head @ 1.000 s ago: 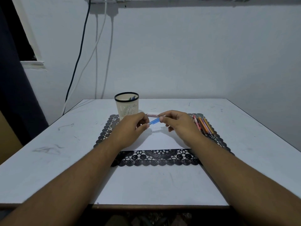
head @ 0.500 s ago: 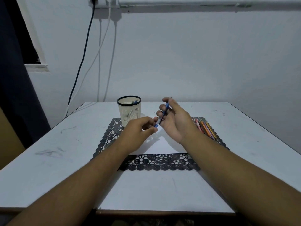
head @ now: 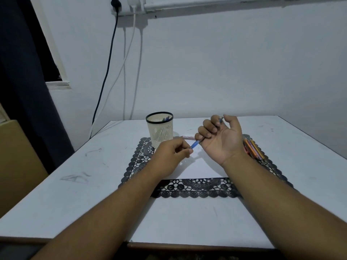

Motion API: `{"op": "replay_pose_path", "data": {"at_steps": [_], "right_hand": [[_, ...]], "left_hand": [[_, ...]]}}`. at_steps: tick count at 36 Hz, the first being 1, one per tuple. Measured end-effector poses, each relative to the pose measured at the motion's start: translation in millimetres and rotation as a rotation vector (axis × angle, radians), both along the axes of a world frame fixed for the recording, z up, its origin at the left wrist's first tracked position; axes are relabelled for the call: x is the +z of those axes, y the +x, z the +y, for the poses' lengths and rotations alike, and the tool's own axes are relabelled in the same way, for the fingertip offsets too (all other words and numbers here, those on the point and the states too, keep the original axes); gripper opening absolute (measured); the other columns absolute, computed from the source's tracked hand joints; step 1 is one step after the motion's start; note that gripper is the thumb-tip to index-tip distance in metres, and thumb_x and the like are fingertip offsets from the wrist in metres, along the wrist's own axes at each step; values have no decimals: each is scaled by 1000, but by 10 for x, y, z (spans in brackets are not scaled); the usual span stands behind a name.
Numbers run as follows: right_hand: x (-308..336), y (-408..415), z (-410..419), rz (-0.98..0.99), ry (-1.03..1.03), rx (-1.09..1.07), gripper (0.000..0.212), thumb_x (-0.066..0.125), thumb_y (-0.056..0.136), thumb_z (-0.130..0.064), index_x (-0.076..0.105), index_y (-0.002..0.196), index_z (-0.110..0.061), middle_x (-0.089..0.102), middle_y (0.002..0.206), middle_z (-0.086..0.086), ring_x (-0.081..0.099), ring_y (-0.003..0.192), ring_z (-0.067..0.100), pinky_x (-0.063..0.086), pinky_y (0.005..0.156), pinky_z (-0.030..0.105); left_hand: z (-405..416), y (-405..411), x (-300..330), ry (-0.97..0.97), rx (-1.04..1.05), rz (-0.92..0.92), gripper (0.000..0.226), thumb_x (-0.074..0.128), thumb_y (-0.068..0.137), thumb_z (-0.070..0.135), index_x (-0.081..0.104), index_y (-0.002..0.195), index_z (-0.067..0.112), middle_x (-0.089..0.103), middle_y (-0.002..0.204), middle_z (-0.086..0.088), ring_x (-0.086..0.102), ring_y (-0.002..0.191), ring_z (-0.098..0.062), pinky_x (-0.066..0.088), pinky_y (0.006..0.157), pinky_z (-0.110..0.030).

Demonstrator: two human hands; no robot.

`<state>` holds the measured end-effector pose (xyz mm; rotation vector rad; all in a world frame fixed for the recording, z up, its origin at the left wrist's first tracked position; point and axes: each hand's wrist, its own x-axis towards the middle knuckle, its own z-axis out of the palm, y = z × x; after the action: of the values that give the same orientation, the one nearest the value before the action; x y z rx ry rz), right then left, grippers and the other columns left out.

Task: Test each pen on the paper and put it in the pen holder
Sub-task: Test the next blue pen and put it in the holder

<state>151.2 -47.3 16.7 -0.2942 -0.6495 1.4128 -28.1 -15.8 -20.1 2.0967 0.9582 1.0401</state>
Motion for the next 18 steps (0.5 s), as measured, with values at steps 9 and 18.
{"op": "replay_pose_path", "data": {"at_steps": [9, 18], "right_hand": [[17, -26, -42, -7, 51, 19, 28, 48, 84, -37, 36, 67, -18, 23, 66, -1, 15, 63, 18, 27, 60, 33], [-7, 14, -45, -9, 73, 37, 25, 46, 83, -33, 32, 66, -19, 23, 64, -1, 16, 62, 18, 28, 60, 33]], "left_hand": [[3, -19, -2, -12, -2, -36, 14, 75, 92, 20, 71, 79, 20, 71, 76, 1, 58, 71, -16, 49, 72, -45], [-17, -9, -6, -30, -6, -45, 14, 76, 92, 21, 72, 78, 21, 72, 75, 4, 57, 71, -12, 45, 70, -35]]}}
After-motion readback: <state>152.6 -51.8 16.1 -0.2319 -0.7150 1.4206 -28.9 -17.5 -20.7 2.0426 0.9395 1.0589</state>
